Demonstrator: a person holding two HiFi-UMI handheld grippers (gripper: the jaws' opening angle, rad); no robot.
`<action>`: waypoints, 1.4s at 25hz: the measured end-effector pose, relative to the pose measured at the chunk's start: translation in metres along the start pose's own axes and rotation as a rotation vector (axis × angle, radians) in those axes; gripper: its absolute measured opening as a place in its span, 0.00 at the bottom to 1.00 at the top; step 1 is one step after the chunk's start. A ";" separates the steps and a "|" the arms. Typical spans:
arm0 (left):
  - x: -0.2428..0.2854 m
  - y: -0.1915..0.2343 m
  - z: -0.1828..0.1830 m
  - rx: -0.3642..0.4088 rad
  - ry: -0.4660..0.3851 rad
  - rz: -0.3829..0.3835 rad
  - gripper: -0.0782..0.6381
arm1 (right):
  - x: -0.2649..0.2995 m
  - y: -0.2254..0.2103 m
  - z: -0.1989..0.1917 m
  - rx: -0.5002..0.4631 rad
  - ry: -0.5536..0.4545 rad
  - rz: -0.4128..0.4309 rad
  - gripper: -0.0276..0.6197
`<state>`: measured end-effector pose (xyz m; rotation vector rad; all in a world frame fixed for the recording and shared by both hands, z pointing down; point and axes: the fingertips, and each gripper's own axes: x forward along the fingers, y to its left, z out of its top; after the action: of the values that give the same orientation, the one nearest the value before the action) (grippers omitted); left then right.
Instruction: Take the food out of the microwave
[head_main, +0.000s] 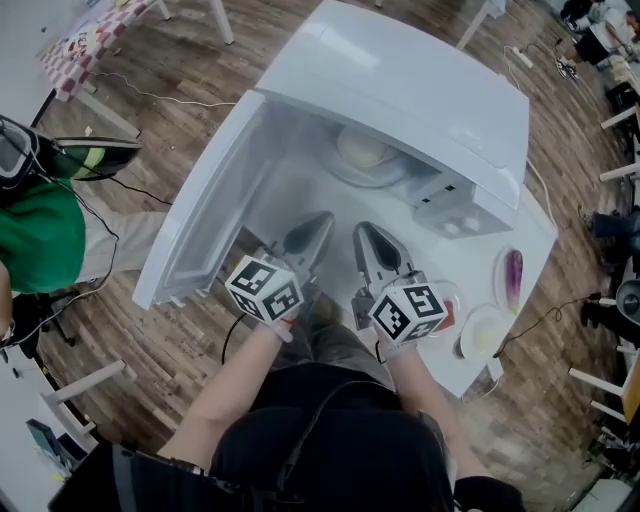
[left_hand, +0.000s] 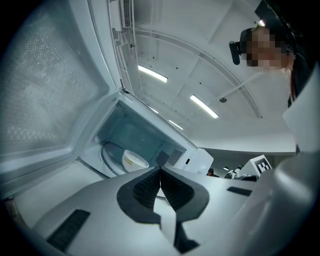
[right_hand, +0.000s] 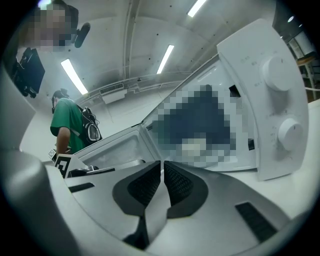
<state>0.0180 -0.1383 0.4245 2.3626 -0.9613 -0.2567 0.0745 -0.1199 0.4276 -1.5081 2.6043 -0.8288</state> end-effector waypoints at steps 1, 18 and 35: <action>0.003 0.002 0.001 0.003 0.005 -0.004 0.12 | 0.002 -0.002 0.002 0.000 -0.004 -0.013 0.07; 0.052 0.041 0.018 0.005 0.070 -0.013 0.13 | 0.048 -0.044 0.025 0.013 -0.041 -0.202 0.08; 0.095 0.081 0.026 0.009 0.117 0.059 0.26 | 0.086 -0.088 0.043 0.121 -0.077 -0.368 0.27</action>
<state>0.0301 -0.2625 0.4533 2.3248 -0.9766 -0.0909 0.1111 -0.2425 0.4513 -1.9692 2.2097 -0.9103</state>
